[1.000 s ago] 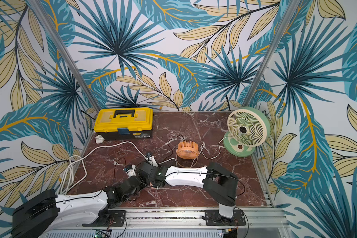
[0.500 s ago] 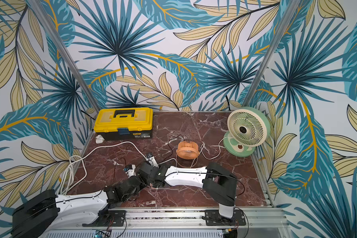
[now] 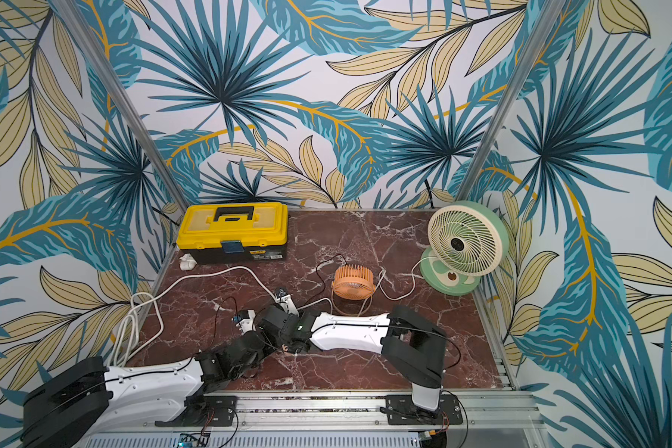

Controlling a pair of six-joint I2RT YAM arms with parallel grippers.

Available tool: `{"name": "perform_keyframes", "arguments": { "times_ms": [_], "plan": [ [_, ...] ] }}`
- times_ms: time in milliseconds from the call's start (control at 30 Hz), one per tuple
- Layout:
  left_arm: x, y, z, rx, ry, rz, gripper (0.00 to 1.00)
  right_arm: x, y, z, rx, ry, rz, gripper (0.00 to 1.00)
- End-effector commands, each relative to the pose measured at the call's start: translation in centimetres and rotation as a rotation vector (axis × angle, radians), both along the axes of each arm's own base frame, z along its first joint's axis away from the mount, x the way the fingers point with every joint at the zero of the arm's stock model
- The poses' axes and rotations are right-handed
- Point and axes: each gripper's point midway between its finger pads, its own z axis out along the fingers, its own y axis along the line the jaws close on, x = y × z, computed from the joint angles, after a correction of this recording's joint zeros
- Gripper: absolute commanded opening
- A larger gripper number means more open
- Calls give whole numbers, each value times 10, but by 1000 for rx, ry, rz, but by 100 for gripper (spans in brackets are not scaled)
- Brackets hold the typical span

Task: Plug the desk fan into the power strip
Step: Insert the plug into the socket.

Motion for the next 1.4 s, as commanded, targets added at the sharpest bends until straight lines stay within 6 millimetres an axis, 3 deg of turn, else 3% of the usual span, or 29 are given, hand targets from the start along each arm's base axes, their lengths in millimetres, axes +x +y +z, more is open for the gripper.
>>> {"name": "perform_keyframes", "arguments": {
  "times_ms": [0,333,1367],
  "plan": [
    [-26,41,-48,204,132,2,29,-8,-15,-25,-65,40,-8,5],
    [-27,41,-49,204,133,2,29,-19,-27,-43,-80,79,-19,0],
    [-27,43,-50,201,136,10,29,-47,-45,-80,-135,132,-32,0]
  ]
}}
